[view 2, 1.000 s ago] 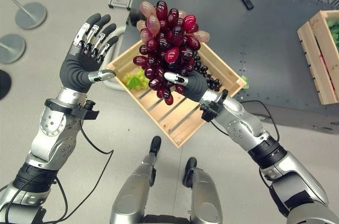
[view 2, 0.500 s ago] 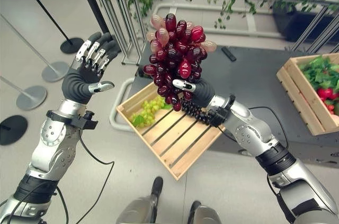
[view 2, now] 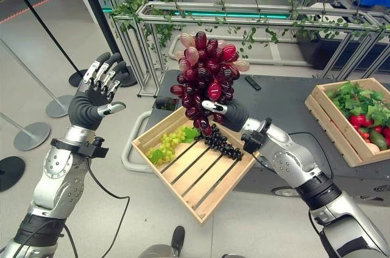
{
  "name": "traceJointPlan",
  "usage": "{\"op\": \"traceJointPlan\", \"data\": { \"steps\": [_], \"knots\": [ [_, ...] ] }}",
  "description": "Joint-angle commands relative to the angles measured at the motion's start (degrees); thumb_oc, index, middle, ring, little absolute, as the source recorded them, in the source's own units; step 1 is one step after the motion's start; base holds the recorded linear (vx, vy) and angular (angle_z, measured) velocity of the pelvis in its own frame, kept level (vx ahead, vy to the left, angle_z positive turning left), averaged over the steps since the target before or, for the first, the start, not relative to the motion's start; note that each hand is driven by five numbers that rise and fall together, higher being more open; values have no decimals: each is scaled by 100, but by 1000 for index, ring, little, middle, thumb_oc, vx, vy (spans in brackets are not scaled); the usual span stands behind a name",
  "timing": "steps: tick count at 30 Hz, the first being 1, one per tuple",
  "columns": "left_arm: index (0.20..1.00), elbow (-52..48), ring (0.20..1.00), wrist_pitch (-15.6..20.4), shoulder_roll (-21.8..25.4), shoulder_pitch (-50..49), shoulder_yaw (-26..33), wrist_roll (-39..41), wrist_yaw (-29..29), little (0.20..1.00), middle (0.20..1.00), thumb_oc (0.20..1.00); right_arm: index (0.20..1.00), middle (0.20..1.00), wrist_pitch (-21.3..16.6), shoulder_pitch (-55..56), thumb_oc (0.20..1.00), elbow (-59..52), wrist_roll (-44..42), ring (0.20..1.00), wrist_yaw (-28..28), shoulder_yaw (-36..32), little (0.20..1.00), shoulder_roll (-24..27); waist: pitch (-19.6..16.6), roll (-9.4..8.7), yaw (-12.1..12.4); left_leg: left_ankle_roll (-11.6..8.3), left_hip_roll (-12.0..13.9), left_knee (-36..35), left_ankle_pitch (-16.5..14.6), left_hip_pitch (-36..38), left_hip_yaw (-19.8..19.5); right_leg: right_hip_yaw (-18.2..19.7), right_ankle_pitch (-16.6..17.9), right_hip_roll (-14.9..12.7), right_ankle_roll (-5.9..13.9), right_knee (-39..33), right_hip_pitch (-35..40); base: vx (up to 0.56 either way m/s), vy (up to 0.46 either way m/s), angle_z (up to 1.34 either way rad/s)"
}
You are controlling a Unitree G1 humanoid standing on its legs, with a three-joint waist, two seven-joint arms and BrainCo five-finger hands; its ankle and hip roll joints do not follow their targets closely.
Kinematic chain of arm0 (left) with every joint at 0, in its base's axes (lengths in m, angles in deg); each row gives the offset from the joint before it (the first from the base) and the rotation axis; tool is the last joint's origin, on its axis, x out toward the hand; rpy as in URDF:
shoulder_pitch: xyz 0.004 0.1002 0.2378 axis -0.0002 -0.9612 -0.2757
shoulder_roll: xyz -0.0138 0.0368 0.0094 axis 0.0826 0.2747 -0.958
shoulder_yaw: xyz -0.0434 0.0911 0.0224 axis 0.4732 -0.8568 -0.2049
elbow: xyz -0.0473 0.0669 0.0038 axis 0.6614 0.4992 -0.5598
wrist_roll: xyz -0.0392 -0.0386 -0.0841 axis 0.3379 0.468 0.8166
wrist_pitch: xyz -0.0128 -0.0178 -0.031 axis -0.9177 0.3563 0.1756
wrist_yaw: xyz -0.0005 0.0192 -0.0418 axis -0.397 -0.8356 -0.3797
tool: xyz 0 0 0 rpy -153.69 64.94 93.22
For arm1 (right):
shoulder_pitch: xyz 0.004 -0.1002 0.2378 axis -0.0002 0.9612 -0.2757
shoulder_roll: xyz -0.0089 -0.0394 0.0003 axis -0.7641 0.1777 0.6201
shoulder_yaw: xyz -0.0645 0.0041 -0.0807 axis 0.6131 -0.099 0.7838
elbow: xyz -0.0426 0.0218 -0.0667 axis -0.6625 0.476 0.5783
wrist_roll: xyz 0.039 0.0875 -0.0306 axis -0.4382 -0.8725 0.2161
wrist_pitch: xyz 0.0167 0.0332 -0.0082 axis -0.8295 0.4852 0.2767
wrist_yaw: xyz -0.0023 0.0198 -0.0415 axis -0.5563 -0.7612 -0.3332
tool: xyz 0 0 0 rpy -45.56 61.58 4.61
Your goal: Pick up the fruits from the basket on one side to the basket on the other side
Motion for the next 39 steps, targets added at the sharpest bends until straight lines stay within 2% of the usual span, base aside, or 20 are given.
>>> {"op": "traceJointPlan", "data": {
  "steps": [1,3,5,10,20,33,39],
  "knots": [
    [1000,-170,1000,46,79,-112,-124,-13,-203,1000,1000,1000,200,200,-364,-300,200,-138,79,200,-76,-266,200,-92,-331,-260,-65,47,-94,163,-885,467,272,57,554,-260,370,-308,-188,0,0,0],
    [1000,-122,1000,-1,103,-97,-201,38,-234,1000,1000,1000,200,200,-360,-356,200,-118,168,200,-70,-228,200,-16,-342,-267,-75,43,-89,157,-884,475,284,67,559,-259,374,-312,-185,0,0,0],
    [1000,-16,1000,-241,261,-17,-558,289,-430,1000,1000,1000,200,200,-397,-522,200,39,316,200,21,-100,200,201,-363,-274,-129,37,-75,152,-885,488,309,86,566,-254,379,-323,-181,-5,-1,-2],
    [1000,62,1000,-388,364,120,-879,596,-571,1000,1000,1000,200,200,-398,-747,200,72,440,200,28,130,200,402,-377,-289,-166,30,-64,144,-882,508,323,117,573,-244,374,-334,-177,-9,-4,-10],
    [1000,-27,1000,-603,917,685,-1731,922,-833,1000,1000,1000,200,200,-349,-1572,200,73,976,200,-214,1260,200,1310,-377,-365,-215,-7,-34,155,-869,535,293,111,575,-226,380,-317,-144,-3,-3,-2],
    [1000,17,1000,-635,713,956,-2034,759,-834,1000,1000,1000,200,200,-150,-1904,200,-287,1339,200,-528,1902,200,1329,-350,-419,-198,-1,-38,147,-866,531,274,101,602,-223,384,-341,-132,0,0,0],
    [1000,91,1000,-632,338,1040,-2092,704,-773,1000,1000,1000,200,200,-138,-1978,200,-367,1496,200,-544,2017,200,1047,-347,-459,-170,16,-51,144,-873,523,241,70,613,-232,385,-362,-124,0,0,0]
  ]
}}
